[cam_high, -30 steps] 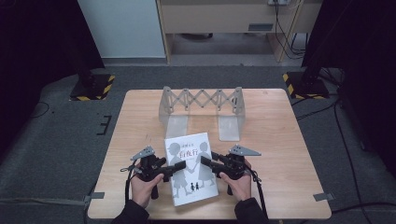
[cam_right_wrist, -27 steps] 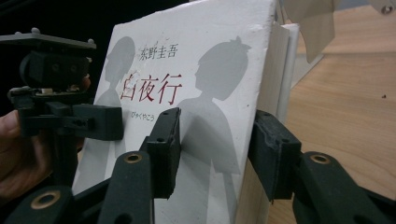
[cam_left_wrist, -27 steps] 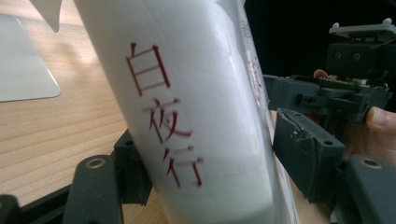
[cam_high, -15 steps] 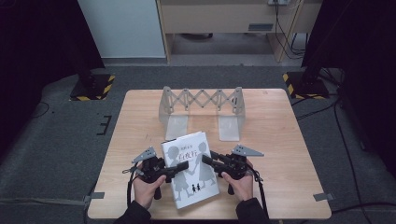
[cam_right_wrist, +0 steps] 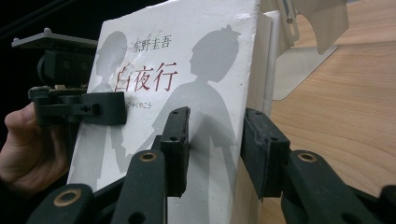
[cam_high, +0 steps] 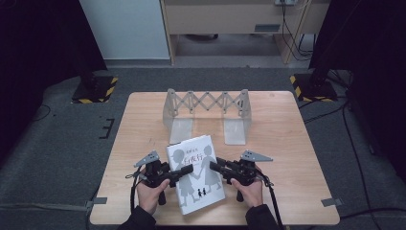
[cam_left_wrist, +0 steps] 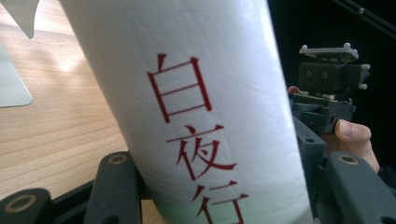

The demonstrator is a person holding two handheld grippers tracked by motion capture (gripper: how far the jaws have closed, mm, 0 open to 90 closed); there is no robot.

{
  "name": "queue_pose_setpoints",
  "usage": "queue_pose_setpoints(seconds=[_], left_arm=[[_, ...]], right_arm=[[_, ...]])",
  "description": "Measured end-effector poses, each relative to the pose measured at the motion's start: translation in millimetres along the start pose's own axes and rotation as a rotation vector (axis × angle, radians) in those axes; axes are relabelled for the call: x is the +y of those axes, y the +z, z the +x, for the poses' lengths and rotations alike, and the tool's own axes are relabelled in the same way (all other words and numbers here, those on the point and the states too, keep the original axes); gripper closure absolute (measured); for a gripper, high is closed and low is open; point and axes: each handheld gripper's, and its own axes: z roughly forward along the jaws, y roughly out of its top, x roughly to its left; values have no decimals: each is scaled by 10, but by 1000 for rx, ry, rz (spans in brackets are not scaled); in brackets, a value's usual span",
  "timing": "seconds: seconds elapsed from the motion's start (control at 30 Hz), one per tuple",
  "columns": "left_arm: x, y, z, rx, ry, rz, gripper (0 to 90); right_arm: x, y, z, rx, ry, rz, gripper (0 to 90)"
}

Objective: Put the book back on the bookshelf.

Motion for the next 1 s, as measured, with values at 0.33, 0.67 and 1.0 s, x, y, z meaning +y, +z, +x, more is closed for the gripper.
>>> queue_pose_setpoints(seconds=[0.33, 0.67, 1.0], left_arm=[[21, 25, 14, -8, -27, -7, 424], [89, 10, -13, -25, -85, -18, 490], [262, -152, -96, 38, -32, -62, 525]], right_arm=[[18, -27, 5, 28, 8, 3, 673], [52, -59, -41, 6, 17, -11, 610], [120, -189, -290, -262, -25, 15, 374]])
